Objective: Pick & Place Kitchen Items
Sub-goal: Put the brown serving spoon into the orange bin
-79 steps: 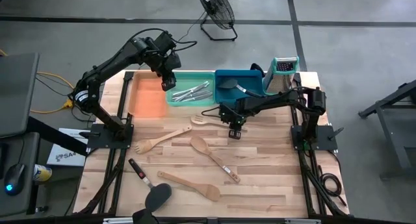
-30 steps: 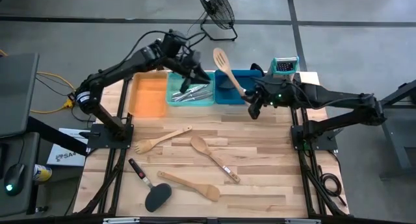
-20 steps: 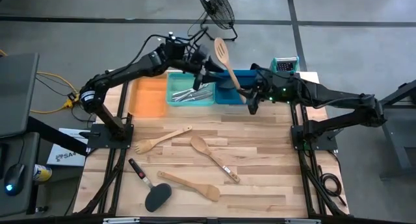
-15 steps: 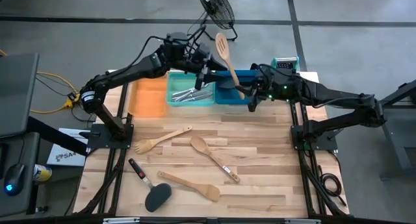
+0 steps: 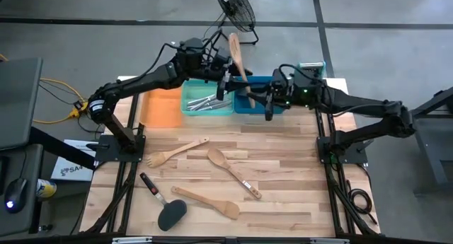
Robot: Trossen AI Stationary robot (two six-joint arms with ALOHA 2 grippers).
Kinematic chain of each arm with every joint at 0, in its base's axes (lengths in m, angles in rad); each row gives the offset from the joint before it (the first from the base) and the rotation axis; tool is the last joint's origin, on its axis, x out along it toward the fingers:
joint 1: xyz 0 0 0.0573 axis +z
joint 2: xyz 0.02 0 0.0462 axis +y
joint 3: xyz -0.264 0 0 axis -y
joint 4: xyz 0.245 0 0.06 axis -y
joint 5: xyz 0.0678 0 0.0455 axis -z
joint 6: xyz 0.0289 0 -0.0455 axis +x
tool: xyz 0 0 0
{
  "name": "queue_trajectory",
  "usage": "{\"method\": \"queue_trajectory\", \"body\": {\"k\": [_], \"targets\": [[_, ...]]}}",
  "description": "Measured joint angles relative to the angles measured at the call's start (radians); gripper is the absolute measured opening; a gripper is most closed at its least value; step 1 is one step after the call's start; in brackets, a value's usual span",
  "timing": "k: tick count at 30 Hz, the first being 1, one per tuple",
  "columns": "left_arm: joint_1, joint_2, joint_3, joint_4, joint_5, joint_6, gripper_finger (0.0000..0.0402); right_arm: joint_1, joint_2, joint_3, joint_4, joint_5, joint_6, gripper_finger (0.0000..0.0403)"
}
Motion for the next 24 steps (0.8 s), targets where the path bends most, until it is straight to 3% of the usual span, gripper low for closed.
{"method": "queue_trajectory", "body": {"k": [6, 15, 23, 24], "targets": [[0.0, 0.0, 0.0, -0.014, 0.0, 0.0, 0.0202, 0.0, 0.014, 0.0, 0.012, 0.004, 0.0, 0.0072], [0.001, -0.002, 0.0, -0.044, -0.005, 0.005, 0.0081, 0.001, -0.001, 0.0, -0.002, 0.0, -0.004, 0.0072], [0.001, -0.004, 0.0, -0.092, -0.022, 0.028, 0.008, 0.001, 0.001, 0.0, -0.017, -0.007, -0.005, 0.0073], [0.001, -0.004, 0.0, -0.092, -0.023, 0.028, 0.008, 0.001, 0.001, 0.0, -0.018, -0.007, -0.006, 0.0087]]}}
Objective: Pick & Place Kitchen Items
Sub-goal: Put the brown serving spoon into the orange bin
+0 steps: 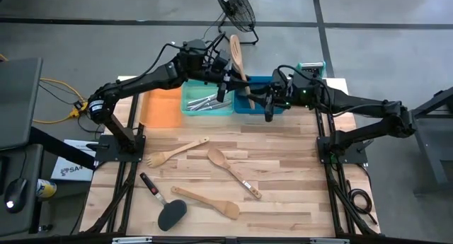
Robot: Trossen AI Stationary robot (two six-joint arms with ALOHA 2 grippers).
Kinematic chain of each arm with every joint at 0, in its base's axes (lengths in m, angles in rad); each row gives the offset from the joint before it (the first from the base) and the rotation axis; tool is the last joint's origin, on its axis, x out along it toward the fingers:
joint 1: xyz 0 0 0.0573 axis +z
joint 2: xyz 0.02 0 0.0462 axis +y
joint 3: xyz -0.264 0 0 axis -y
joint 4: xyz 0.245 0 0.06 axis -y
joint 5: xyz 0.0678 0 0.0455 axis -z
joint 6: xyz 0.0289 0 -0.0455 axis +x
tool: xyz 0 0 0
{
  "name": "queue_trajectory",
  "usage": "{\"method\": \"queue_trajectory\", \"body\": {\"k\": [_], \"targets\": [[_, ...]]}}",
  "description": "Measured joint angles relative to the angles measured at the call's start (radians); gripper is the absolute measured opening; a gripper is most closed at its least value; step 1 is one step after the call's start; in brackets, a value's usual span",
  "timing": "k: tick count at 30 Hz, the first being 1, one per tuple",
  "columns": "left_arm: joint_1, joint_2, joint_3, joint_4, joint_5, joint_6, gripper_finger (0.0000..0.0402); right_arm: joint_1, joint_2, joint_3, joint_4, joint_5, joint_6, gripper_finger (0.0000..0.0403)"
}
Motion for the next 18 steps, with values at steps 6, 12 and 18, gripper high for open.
{"method": "queue_trajectory", "body": {"k": [6, 12, 18], "targets": [[0.0, 0.0, 0.0, -0.046, -0.045, 0.001, 0.008, 0.0, -0.013, 0.0, -0.036, 0.018, 0.035, 0.023], [0.021, -0.018, 0.0, -0.187, -0.208, 0.006, 0.008, -0.001, -0.055, 0.0, -0.137, 0.052, 0.085, 0.0292], [0.033, -0.05, 0.0, -0.476, -0.535, -0.001, 0.008, -0.001, -0.093, 0.0, -0.265, 0.147, 0.097, 0.0298]]}}
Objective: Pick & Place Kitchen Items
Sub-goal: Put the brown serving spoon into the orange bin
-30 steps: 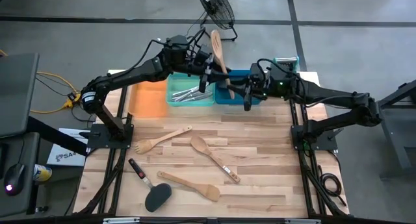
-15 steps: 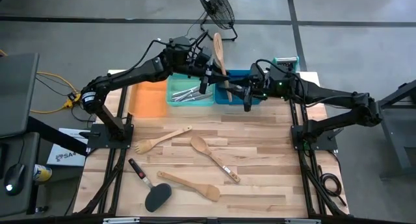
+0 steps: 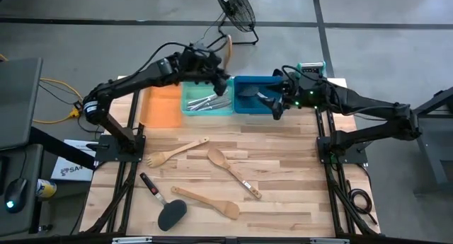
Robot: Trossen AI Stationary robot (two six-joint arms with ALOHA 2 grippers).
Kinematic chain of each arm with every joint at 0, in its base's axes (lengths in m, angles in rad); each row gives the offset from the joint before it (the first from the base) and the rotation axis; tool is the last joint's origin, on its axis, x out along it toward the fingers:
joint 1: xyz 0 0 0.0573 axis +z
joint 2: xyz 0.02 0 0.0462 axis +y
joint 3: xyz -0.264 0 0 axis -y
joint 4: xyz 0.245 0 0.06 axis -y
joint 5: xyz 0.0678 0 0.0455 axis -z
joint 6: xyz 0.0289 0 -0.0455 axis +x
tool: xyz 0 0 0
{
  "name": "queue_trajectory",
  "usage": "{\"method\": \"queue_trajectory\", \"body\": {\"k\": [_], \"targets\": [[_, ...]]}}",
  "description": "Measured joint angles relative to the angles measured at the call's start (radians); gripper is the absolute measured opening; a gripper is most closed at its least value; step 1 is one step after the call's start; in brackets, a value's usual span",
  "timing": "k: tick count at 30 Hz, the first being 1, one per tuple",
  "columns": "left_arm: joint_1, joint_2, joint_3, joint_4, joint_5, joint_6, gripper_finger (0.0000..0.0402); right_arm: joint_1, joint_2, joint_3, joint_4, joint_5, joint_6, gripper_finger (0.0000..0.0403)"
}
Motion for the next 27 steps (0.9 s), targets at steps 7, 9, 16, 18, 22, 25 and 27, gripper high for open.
{"method": "queue_trajectory", "body": {"k": [7, 9, 16, 18, 22, 25, 27], "targets": [[0.043, -0.019, 0.0, -0.441, -0.292, -0.053, 0.008, 0.0, -0.01, 0.0, -0.047, 0.074, 0.047, 0.0299], [0.068, -0.018, -0.001, -0.548, -0.299, -0.099, 0.008, 0.0, -0.01, 0.0, -0.048, 0.075, 0.067, 0.0299], [0.208, -0.011, -0.001, -0.766, -0.299, -0.157, 0.008, 0.0, -0.009, 0.0, -0.048, 0.102, 0.102, 0.0299], [0.25, -0.011, -0.001, -0.798, -0.298, -0.155, 0.008, 0.0, -0.009, 0.0, -0.047, 0.102, 0.111, 0.0299], [0.326, -0.01, -0.007, -0.844, -0.299, -0.13, 0.008, 0.0, -0.009, 0.0, -0.047, 0.102, 0.117, 0.0299], [0.355, -0.011, -0.06, -0.847, -0.28, -0.128, 0.008, 0.0, -0.009, 0.0, -0.047, 0.103, 0.123, 0.0299], [0.372, -0.011, -0.12, -0.843, -0.252, -0.124, 0.008, 0.0, -0.009, 0.0, -0.047, 0.103, 0.126, 0.0299]]}}
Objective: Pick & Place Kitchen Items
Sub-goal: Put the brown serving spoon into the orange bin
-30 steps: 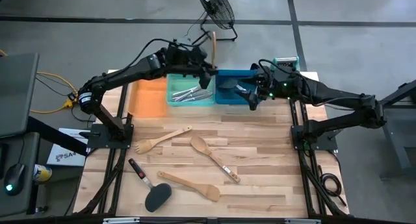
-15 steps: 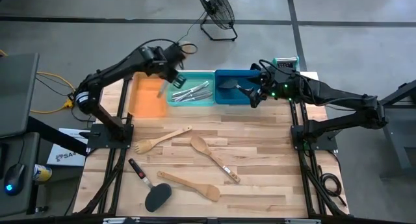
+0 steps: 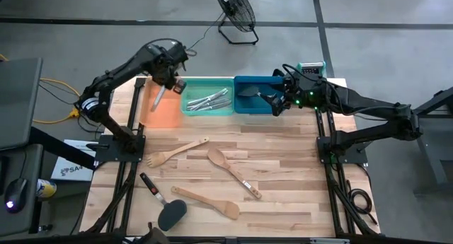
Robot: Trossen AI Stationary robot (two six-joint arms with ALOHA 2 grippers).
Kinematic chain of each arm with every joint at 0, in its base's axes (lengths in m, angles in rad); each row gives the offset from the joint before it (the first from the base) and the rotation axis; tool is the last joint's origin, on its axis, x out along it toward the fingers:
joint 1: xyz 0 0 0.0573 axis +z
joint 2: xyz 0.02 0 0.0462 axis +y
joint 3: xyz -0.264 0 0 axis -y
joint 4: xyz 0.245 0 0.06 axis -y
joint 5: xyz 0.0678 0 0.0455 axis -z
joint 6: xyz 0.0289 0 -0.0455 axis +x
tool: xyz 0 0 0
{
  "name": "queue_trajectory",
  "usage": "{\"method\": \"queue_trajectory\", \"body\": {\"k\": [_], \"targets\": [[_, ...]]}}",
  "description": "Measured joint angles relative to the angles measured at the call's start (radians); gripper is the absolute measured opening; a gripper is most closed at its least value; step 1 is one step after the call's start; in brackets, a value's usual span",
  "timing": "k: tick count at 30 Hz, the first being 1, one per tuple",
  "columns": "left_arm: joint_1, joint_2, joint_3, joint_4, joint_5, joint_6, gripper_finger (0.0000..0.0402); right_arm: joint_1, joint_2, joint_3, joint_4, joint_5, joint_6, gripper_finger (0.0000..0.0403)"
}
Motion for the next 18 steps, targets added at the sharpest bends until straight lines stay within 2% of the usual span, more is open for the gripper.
{"method": "queue_trajectory", "body": {"k": [11, 18], "targets": [[0.067, 0.001, -0.364, 0.242, 0.032, -0.019, 0.008, 0.0, 0.0, 0.0, -0.021, 0.0, 0.023, 0.03], [0.125, 0.001, -0.466, 0.314, 0.021, -0.008, 0.008, 0.0, 0.0, 0.0, -0.02, 0.0, 0.023, 0.03]]}}
